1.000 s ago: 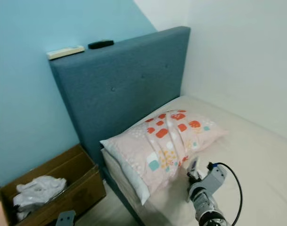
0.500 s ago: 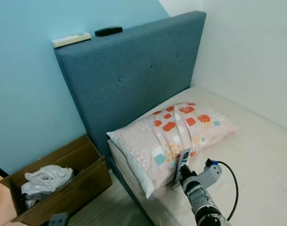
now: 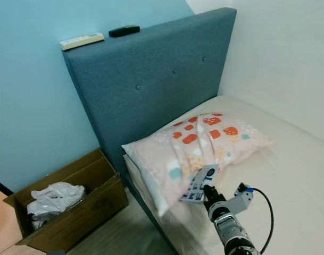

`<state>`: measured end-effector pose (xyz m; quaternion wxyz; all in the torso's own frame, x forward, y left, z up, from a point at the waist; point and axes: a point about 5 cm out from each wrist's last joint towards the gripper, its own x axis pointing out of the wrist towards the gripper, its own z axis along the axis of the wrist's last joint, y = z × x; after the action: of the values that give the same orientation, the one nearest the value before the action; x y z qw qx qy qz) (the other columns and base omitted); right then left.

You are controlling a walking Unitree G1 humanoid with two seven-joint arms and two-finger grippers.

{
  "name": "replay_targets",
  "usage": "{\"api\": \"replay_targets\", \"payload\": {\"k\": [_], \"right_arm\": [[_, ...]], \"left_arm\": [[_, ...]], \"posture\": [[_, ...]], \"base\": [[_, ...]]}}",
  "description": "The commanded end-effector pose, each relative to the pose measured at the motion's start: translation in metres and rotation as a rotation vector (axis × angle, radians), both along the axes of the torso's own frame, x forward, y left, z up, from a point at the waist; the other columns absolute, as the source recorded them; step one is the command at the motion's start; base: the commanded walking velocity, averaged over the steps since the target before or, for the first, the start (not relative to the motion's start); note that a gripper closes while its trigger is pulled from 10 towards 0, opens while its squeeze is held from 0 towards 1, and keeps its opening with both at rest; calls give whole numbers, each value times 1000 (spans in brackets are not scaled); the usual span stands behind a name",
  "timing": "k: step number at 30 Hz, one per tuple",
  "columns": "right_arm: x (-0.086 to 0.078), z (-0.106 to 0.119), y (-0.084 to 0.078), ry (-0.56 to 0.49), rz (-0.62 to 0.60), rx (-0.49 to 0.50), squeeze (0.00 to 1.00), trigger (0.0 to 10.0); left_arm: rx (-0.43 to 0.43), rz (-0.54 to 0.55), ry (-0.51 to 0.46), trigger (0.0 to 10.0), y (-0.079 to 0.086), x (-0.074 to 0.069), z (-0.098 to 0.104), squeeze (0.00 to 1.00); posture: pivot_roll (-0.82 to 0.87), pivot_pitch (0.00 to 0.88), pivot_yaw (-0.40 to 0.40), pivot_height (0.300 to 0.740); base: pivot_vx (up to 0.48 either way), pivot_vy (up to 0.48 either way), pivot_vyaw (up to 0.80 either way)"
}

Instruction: Clean up the room

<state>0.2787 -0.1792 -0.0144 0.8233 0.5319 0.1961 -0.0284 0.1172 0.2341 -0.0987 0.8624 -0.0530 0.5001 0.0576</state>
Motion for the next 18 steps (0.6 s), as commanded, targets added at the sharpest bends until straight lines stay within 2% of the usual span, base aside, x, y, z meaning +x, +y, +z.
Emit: {"api": "replay_targets", "payload": {"k": [1, 3, 4, 6, 7, 8, 9, 10, 12, 13, 15, 18], "right_arm": [[7, 7, 12, -60, 52, 44, 0, 10000], [6, 6, 15, -53, 71, 36, 0, 10000], [2, 1, 14, -6, 83, -7, 0, 10000], [2, 1, 14, -6, 83, -7, 0, 10000], [-7, -9, 9, 91, 89, -91, 0, 10000], [-7, -9, 9, 91, 89, -91, 0, 10000], [-18, -21, 0, 209, 84, -201, 0, 10000], [-18, -21, 0, 209, 84, -201, 0, 10000], [-38, -35, -19, 372, 48, -359, 0, 10000], [-38, -35, -19, 372, 48, -359, 0, 10000], [-48, -41, -30, 451, 38, -440, 0, 10000], [-53, -44, -33, 492, 59, -486, 0, 10000]], "left_arm": [[-7, -3, 26, 10000, -3, -7, -3, 0], [-8, -1, 27, 10000, -2, -8, -3, 0], [-8, 1, 29, 10000, 0, -10, -3, 0], [-8, 1, 29, 10000, 0, -10, -3, 0], [-7, 2, 31, 10000, 1, -11, -3, 0], [-7, 2, 31, 10000, 1, -11, -3, 0], [-10, 0, 34, 10000, -2, -11, -4, 0], [-10, 0, 34, 10000, -2, -11, -4, 0], [-24, -12, 32, 10000, -20, -4, -6, 0], [-24, -12, 32, 10000, -20, -4, -6, 0], [-37, -24, 28, 10000, -36, 2, -7, 0], [-41, -30, 28, 10000, -44, 5, -8, 0]], "posture": [[2, 117, -8, 726], [2, 118, -8, 726], [2, 118, -8, 726], [2, 118, -8, 726], [-5, 118, -6, 726], [-5, 118, -6, 726], [-6, 119, -6, 726], [-6, 119, -6, 726], [-8, 123, -4, 726], [-8, 123, -4, 726], [-11, 124, -1, 726], [-12, 125, 1, 726]], "base": [[0, 0, 0], [0, 0, 0], [0, 0, 0], [0, 0, 0], [0, 0, 0], [0, 0, 0], [0, 0, 0], [0, 0, 0], [0, 0, 0], [0, 0, 0], [0, 0, 0], [0, 0, 0]]}}
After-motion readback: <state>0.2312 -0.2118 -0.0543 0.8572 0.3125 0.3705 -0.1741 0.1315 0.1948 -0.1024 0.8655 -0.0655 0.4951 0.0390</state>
